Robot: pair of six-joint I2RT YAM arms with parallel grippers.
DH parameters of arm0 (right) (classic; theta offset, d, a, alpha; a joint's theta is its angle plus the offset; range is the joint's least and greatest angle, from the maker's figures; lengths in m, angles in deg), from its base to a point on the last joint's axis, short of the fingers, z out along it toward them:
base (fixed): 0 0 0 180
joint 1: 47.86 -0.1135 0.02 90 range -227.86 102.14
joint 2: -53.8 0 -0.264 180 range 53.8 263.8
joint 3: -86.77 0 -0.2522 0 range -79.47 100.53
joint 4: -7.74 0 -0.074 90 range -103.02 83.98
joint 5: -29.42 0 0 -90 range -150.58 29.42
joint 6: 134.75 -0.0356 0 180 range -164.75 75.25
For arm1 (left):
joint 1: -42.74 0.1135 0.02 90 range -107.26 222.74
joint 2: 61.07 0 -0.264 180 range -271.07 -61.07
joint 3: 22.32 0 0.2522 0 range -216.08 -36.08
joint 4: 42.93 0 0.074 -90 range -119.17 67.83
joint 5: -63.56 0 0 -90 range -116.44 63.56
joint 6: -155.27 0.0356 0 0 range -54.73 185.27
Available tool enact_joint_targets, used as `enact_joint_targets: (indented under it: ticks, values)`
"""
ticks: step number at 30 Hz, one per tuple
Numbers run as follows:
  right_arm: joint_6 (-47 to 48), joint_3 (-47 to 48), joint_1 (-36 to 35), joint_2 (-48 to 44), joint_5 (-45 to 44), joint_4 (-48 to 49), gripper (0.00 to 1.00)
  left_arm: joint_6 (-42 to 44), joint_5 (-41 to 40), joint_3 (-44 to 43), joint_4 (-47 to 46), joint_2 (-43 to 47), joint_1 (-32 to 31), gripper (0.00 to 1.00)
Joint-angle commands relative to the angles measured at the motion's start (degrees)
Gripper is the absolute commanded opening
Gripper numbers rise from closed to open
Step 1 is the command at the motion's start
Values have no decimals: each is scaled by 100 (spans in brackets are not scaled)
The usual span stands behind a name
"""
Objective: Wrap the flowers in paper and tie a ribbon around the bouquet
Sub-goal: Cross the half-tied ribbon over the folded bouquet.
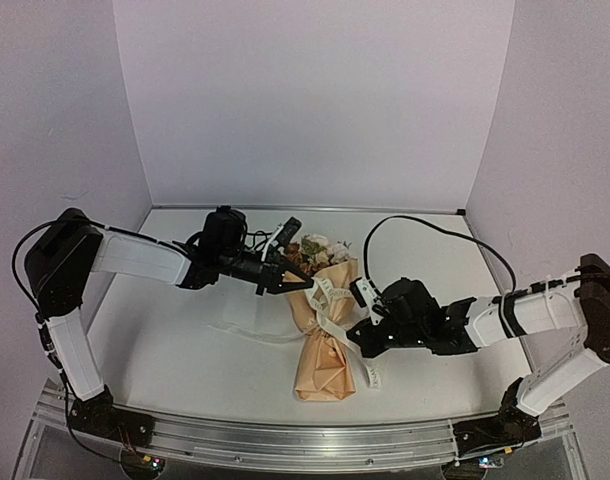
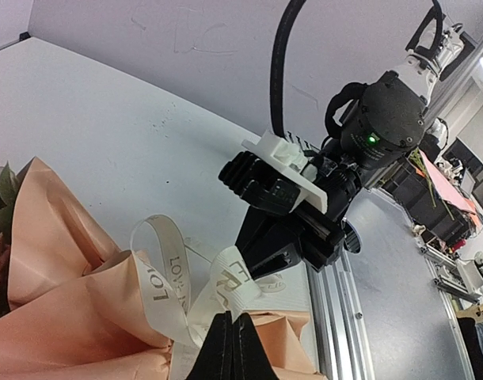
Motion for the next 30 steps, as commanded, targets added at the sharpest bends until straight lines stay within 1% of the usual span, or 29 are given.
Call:
enact_joint_targets:
  ticks: [1, 8, 13, 16, 18, 21, 23, 30]
  values:
    - [-28, -131, -28, -290, -307, -370, 0, -63, -127, 206, -320, 410, 67, 0]
    - [-19, -191, -27, -415, -458, -634, 0, -50, -156, 446, -357, 582, 132, 0]
    - [-64, 102, -21, -413, -458, -862, 0, 17, 44, 619, -427, 672, 129, 0]
    - [-177, 368, -2, -326, -699, -1046, 0, 248, 129, 767, -462, 798, 38, 0]
    - [-302, 570, 18, -230, -644, -1079, 0, 508, 109, 735, -175, 836, -67, 0]
    - [-451, 856, 29, -68, -566, -1269, 0, 950, -83, 504, 496, 812, -342, 0]
    - [-528, 1040, 59, 62, -557, -1358, 0, 1221, -238, 420, 691, 811, -511, 0]
    - [-841, 1420, 217, 622, -431, -1417, 0, 1671, -666, 96, 1194, 724, -1093, 0]
